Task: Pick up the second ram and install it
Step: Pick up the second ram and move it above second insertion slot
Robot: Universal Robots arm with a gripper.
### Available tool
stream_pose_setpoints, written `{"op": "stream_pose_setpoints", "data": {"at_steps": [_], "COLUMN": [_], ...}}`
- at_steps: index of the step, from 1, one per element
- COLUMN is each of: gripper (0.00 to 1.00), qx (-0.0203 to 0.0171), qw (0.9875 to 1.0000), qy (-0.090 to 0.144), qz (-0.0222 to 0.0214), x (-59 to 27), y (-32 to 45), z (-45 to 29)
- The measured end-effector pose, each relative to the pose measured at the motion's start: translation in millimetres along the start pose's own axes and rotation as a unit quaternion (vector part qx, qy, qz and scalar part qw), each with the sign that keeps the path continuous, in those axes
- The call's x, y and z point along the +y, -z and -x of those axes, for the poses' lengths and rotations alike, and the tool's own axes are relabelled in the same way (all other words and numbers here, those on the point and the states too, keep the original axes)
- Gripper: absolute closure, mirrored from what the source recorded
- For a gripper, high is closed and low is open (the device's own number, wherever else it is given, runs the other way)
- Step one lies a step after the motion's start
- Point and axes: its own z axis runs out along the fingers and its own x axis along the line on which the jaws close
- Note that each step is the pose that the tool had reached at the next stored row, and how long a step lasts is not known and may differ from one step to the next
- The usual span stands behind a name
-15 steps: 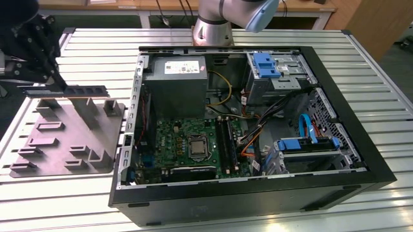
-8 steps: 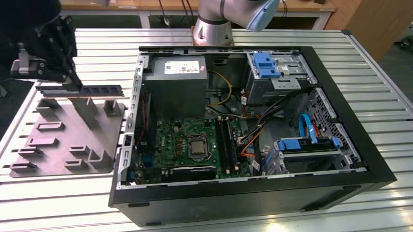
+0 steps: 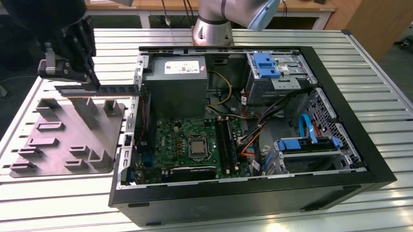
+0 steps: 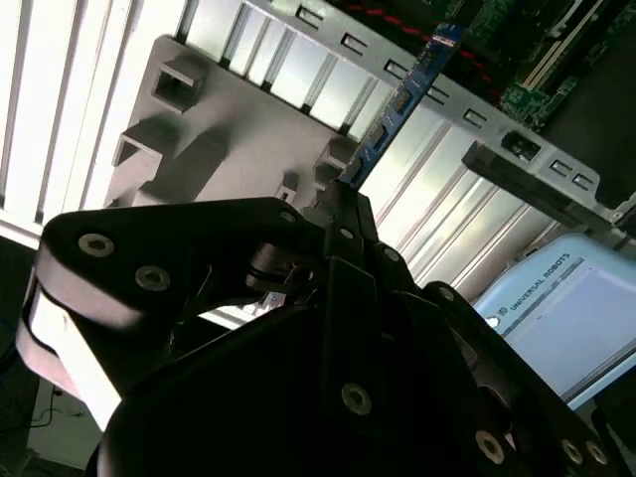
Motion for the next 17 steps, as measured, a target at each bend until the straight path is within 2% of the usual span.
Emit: {"op": "stream_pose_setpoints", "data": {"at_steps": [10, 17], "gripper": [0.89, 0.89], "qx": [-0.0002, -0.0019], "qw": [1.0000, 1.0000], "qy": [0.000, 0.000], "qz": [0.0000, 0.0001], "x": [-38.4, -64.1], "y": [0.7, 1.2], "z": [1.4, 2.2]}}
